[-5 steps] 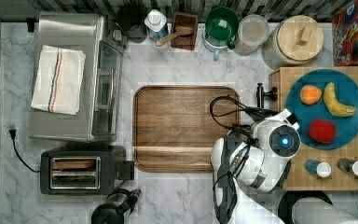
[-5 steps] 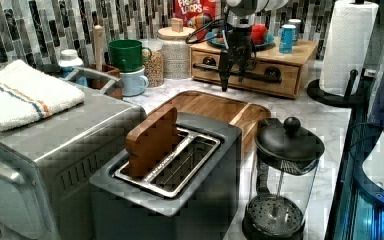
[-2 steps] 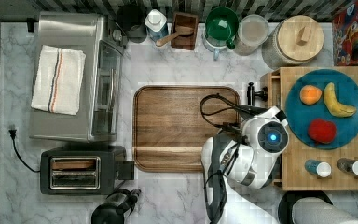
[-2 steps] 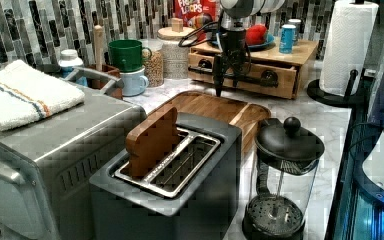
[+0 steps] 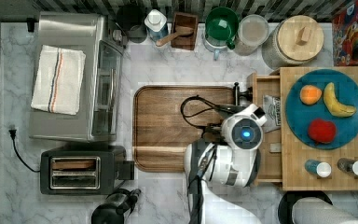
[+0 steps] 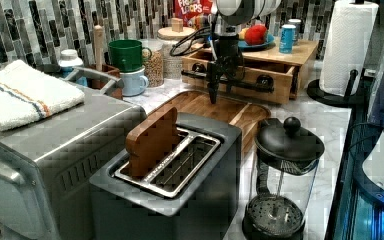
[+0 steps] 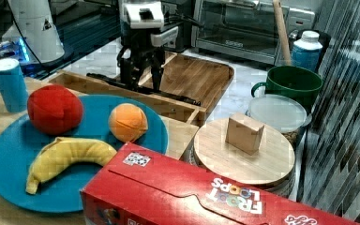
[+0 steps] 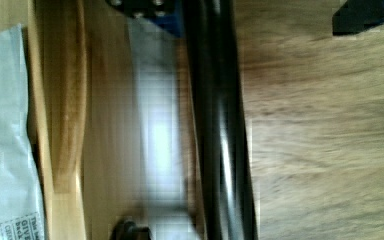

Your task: Open the drawer.

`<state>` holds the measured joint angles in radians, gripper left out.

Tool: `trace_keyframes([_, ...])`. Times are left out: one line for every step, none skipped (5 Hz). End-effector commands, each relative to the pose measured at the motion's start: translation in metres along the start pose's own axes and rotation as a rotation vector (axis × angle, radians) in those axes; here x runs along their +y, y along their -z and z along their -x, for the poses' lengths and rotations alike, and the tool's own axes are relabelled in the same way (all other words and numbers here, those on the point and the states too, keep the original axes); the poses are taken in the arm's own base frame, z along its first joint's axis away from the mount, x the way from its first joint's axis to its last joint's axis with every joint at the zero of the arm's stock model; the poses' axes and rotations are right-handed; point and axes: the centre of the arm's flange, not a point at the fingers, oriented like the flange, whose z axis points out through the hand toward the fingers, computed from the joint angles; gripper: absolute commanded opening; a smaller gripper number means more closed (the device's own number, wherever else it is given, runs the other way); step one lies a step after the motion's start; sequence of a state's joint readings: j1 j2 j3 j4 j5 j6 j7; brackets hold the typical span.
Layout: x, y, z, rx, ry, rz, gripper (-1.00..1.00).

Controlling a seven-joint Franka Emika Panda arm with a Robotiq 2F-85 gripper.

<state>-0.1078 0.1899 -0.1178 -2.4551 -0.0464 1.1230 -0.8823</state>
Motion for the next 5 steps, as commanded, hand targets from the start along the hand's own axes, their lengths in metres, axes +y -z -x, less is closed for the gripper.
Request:
trace_keyframes([-0.164, 0.029, 0.007, 0.071, 0.032, -0.053, 1.00])
trace_keyframes([-0.177, 0.029, 0.005, 0.073, 0.007, -0.057, 1.00])
trace_keyframes([-0.179, 0.027, 0.000, 0.089, 0.013, -0.071, 1.00])
trace_keyframes([-0.179, 0.027, -0.001, 0.089, 0.013, -0.072, 1.00])
trace_keyframes([-0.179, 0.027, -0.001, 0.090, 0.013, -0.072, 1.00])
